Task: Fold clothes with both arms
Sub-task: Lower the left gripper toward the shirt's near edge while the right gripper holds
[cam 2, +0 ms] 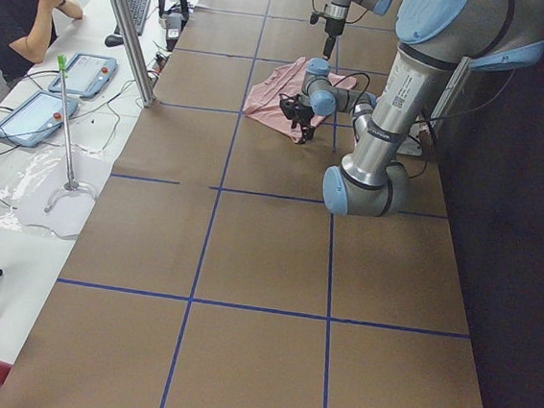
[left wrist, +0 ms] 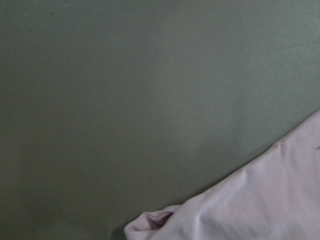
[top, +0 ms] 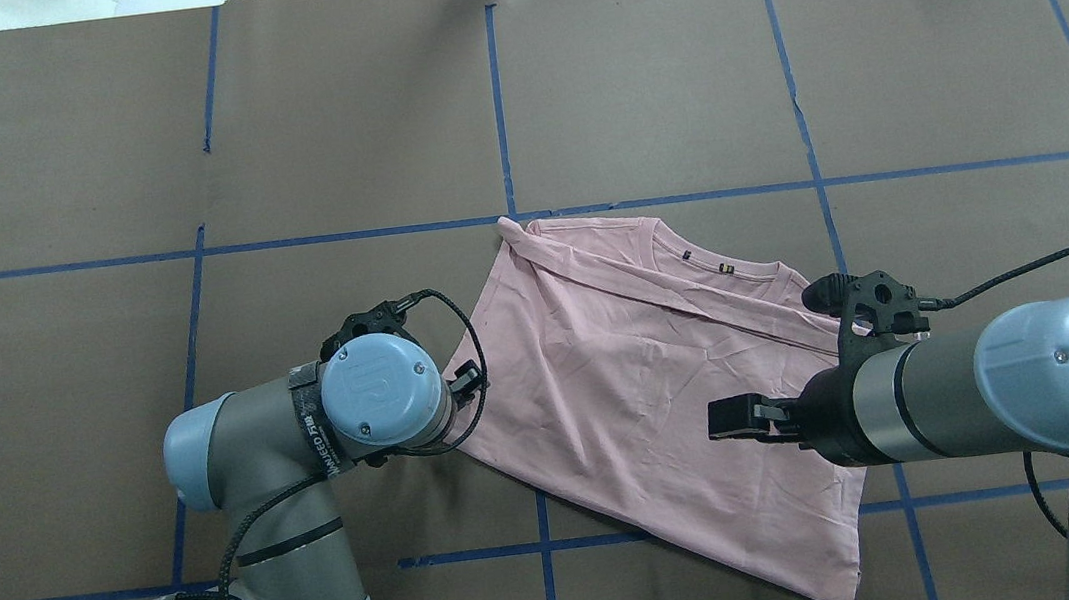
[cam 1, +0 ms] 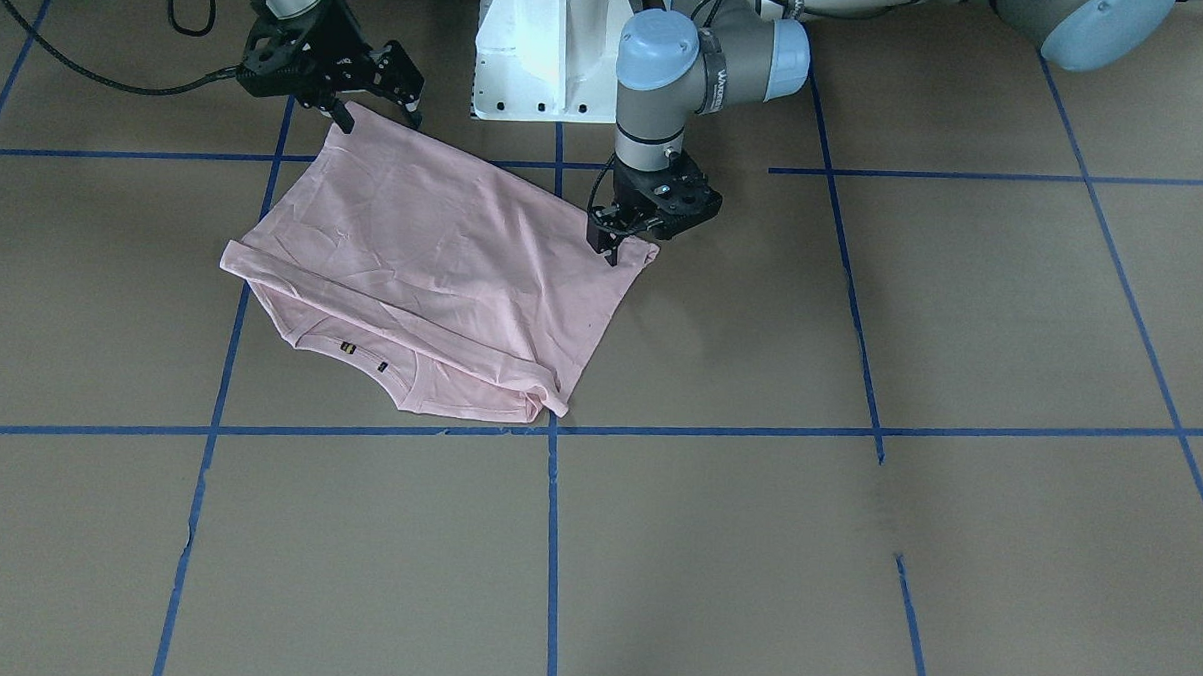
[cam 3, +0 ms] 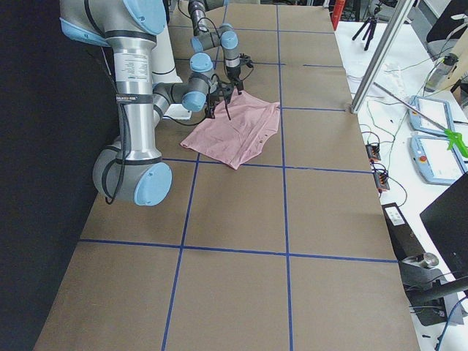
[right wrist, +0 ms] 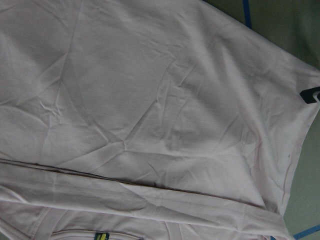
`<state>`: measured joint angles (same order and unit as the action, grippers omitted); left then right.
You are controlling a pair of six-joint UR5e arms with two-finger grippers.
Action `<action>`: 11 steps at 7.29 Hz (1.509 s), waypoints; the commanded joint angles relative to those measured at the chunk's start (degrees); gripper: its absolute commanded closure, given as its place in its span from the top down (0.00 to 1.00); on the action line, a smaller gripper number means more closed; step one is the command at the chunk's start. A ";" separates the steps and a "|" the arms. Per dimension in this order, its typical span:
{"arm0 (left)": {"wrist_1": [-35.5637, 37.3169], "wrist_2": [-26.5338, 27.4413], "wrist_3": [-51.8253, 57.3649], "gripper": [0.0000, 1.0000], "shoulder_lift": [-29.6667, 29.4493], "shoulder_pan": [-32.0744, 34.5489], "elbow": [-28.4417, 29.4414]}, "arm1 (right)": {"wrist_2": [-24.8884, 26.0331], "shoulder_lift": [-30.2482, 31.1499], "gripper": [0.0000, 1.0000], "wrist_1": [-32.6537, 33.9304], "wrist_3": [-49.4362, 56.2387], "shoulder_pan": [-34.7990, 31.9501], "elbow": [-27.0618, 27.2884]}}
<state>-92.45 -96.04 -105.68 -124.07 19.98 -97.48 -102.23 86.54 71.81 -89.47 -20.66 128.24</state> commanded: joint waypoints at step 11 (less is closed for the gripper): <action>0.25 -0.12 0.12 0.96 1.11 -0.12 -1.93 | -0.07 -0.05 1.00 0.00 0.09 -0.09 -1.15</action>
<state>-92.13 -96.25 -105.46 -123.01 19.99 -100.08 -102.25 86.50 71.82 -89.45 -20.76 127.19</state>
